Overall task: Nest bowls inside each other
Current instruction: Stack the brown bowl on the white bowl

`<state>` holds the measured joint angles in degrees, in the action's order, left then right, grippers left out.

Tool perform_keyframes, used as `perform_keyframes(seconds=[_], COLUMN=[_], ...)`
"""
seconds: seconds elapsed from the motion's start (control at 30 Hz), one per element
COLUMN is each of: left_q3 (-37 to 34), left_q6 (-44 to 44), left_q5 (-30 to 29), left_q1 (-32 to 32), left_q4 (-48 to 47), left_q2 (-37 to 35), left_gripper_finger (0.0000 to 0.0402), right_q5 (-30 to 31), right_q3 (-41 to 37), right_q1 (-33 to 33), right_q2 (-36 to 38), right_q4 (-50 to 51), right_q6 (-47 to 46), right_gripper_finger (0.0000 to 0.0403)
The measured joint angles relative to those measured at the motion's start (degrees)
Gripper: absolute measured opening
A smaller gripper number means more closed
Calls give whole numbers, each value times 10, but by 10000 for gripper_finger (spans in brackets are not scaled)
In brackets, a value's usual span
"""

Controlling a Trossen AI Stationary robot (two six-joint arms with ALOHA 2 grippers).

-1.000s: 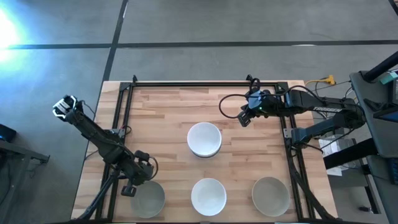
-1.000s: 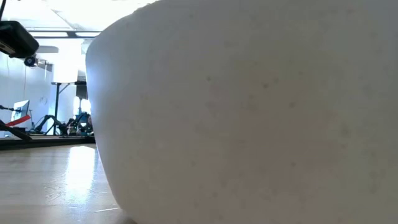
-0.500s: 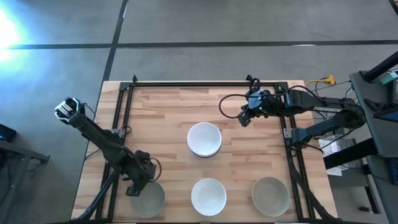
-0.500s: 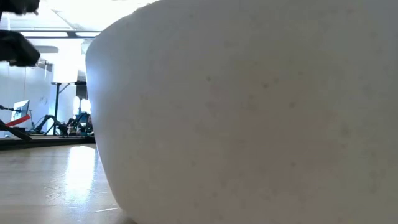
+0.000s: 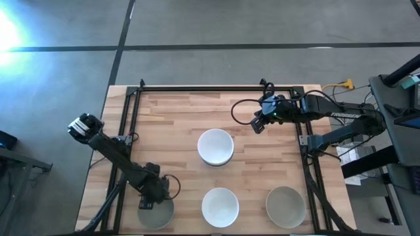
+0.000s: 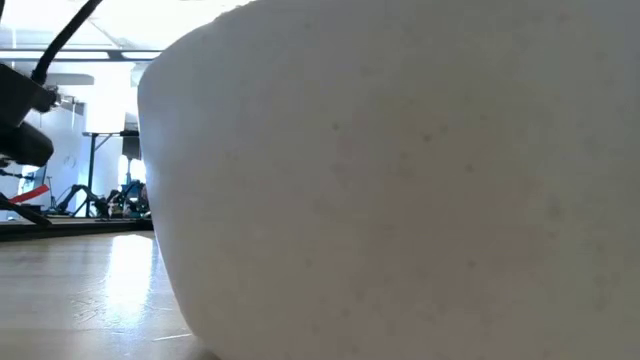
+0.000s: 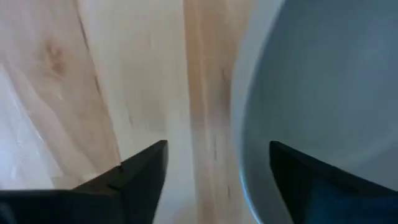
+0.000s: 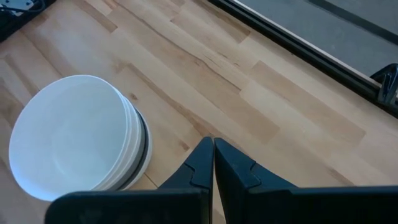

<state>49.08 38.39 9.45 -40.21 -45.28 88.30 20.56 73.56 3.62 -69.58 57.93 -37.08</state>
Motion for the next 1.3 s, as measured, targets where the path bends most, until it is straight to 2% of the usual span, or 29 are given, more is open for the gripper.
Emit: perform_keyframes(seconds=[0.13,0.4,0.47,0.7,0.9,1.03,1.2,1.3], left_q3=[0,1,1,1,1,12,77,124], left_q6=[2,3,4,4,8,45,48,58], left_q5=[7,9,8,8,8,-5,-45,-52], left_q1=[1,14,20,59,121,184,283,360], left_q4=[2,13,13,-14,-50,-49,7,41], left_q2=[-5,-30,-38,-92,-168,-228,-281,-283], left_gripper_finger=[198,37,10,3,1,1,0,0], right_q5=[-2,-12,-13,-15,-15,-15,-15,-13], right_q3=[0,0,0,0,0,-1,-1,-1], right_q1=[0,0,0,0,0,0,0,0], right_q2=[0,0,0,0,0,0,0,0], right_q4=[0,-1,-1,-1,-1,0,1,1], right_q6=[0,0,0,0,2,11,34,40], right_gripper_finger=[9,9,9,9,9,9,9,9])
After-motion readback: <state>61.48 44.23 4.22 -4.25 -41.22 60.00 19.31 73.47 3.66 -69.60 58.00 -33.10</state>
